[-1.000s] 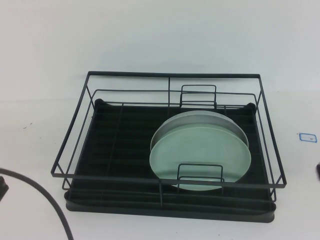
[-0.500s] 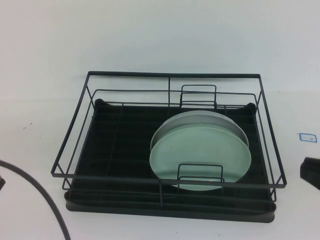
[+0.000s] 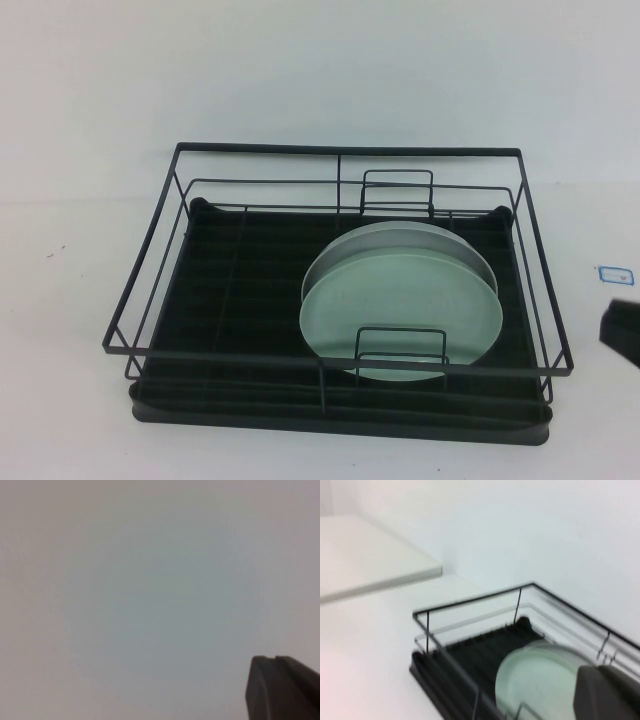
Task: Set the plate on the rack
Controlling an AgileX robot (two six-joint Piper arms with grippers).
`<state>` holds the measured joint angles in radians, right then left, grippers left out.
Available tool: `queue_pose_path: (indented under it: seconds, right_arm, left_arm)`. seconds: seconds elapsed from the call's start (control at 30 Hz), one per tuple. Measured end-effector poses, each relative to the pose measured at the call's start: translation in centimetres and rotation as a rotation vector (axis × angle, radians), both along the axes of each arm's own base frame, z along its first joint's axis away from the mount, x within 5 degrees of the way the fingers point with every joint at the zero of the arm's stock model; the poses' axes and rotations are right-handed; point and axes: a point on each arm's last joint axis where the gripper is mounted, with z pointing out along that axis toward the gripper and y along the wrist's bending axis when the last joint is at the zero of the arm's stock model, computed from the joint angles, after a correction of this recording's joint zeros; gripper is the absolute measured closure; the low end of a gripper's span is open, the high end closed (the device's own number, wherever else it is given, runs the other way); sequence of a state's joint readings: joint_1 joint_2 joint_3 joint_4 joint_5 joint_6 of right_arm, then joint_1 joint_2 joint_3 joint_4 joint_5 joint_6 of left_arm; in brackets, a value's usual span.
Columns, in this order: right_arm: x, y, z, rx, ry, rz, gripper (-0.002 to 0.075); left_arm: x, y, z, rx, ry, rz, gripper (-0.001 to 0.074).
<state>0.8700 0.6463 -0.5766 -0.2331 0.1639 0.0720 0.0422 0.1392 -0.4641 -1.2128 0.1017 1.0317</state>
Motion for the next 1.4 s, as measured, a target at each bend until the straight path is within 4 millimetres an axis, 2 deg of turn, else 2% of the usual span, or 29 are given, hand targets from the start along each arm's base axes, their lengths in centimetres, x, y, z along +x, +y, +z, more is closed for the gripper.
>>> queue_pose_path:
  seconds: [0.1,0.17,0.3,0.47,0.63,0.73,0.83,1.07,1.23,1.4]
  right_arm:
    - [0.0,-0.3,-0.9,-0.074,0.069,-0.024,0.0708]
    - [-0.1,-0.6,-1.5,-0.127,0.120,-0.043,0.0708]
    - [-0.2,-1.1,-2.3,-0.147,0.126,-0.062,0.0708]
    - [0.3,-3.1,-4.6,-0.052,0.054,-0.190,0.0708]
    - [0.2,-5.6,-8.4,0.072,0.016,-0.378,0.0708]
    - [-0.7,-6.9,-10.2,0.140,-0.003,-0.467,0.0708]
    - [-1.7,-7.9,-11.2,0.189,-0.055,-0.537,0.0708]
    - [-3.3,-9.1,-13.2,0.183,-0.056,-0.641,0.0708]
    - [-3.7,-9.5,-14.8,0.151,0.037,-0.687,0.0708]
    - [-3.7,-9.7,-15.3,0.130,0.086,-0.704,0.0708]
  left_arm:
    - [-1.2,-0.2,0.1,0.010,-0.046,-0.014,0.0734]
    - [-1.8,-0.5,-0.2,0.092,-0.066,-0.010,0.0734]
    - [-1.9,-0.6,-2.1,0.182,-0.057,0.010,0.0734]
    - [-0.3,0.6,-5.4,0.163,0.005,0.132,0.0734]
    - [1.0,1.8,-8.8,0.168,0.085,0.255,0.0734]
    - [1.3,2.1,-9.9,0.163,0.110,0.292,0.0734]
    - [1.4,2.4,-10.4,0.157,0.120,0.316,0.0734]
    - [1.9,1.5,-11.7,0.245,0.166,0.232,0.0734]
    - [2.1,1.0,-13.3,0.235,0.304,0.153,0.0734]
    - [2.3,1.0,-15.4,0.232,0.410,0.137,0.0734]
